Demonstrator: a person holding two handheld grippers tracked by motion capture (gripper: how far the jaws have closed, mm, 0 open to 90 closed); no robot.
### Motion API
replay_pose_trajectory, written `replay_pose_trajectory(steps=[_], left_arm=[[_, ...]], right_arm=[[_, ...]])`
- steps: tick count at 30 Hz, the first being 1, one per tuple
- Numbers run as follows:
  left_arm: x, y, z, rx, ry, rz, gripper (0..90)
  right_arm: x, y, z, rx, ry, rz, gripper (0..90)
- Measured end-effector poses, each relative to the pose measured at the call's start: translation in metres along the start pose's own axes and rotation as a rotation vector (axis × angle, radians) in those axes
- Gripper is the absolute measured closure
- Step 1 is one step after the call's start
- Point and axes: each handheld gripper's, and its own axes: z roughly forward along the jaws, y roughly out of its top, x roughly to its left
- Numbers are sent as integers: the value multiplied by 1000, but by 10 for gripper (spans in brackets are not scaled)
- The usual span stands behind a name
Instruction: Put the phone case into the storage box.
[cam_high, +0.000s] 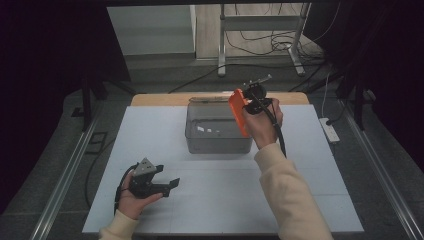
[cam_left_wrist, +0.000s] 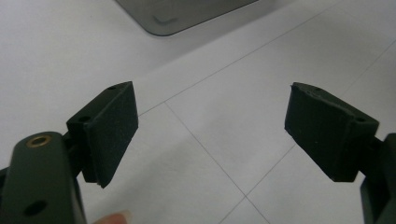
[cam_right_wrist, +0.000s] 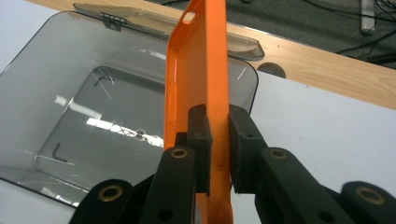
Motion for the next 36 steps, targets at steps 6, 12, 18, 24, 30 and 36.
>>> replay_pose_trajectory(steps=[6, 12, 18, 24, 30, 36], left_arm=[[1, 2, 3, -3, -13, 7, 171], [0, 2, 3, 0, -12, 7, 172], [0, 1, 1, 3, -3, 8, 171], [-1, 0, 1, 4, 0, 7, 171], [0, 0, 1, 8, -2, 9, 171], [0, 0, 1, 7, -2, 9, 172]], right_arm=[[0, 0, 5, 5, -16, 22, 805], [0, 0, 6, 11, -21, 20, 804], [-2, -1, 8, 19, -30, 16, 804], [-2, -1, 13, 28, -37, 13, 804], [0, -1, 19, 39, -50, 3, 804], [2, -2, 23, 50, -56, -3, 804]])
